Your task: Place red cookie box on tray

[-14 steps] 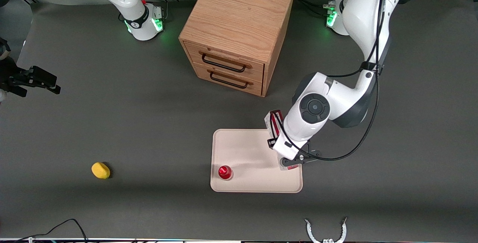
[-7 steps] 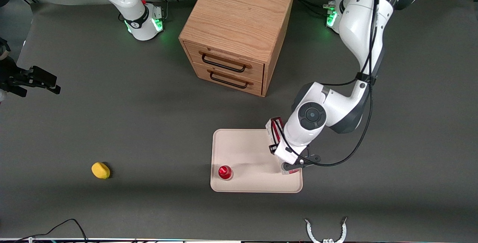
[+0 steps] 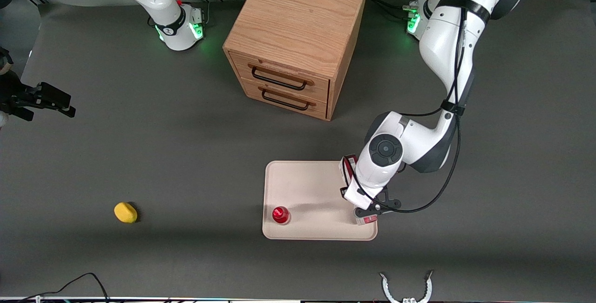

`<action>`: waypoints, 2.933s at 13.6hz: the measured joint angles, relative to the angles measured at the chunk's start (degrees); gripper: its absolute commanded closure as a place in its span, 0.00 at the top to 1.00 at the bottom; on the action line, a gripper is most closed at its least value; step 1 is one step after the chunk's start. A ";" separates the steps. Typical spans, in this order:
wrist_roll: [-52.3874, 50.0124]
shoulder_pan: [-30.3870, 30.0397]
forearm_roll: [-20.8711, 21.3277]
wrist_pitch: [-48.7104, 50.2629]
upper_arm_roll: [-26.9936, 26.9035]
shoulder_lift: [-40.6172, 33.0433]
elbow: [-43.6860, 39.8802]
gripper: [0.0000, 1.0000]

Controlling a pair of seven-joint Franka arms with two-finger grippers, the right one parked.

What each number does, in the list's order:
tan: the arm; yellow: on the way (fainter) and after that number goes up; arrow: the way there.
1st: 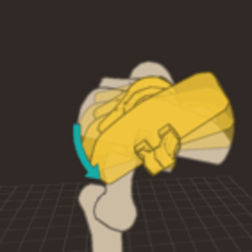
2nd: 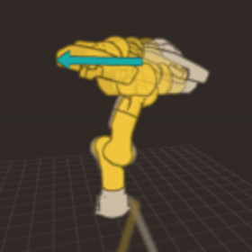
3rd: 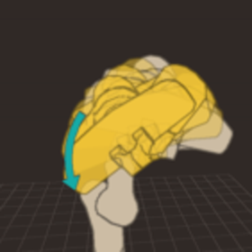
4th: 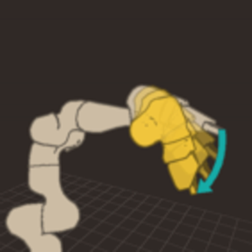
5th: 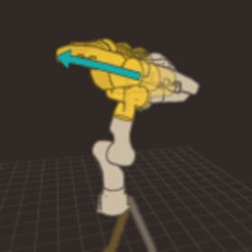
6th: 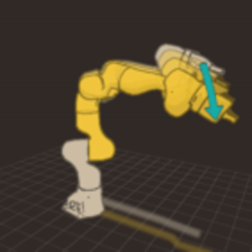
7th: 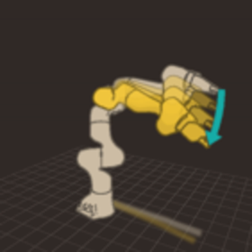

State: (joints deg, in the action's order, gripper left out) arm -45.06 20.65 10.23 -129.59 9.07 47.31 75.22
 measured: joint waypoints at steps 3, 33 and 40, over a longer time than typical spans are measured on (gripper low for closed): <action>0.00 0.02 0.05 -1.52 0.00 0.78 0.23 0.41; 44.46 -19.66 -4.25 54.15 -0.55 -34.63 -3.96 1.00; 57.45 -13.16 -7.62 54.05 -17.92 -40.00 1.57 1.00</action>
State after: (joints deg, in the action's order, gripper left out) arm 12.39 7.49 2.61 -75.54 -8.85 7.31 76.79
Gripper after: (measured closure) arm 0.000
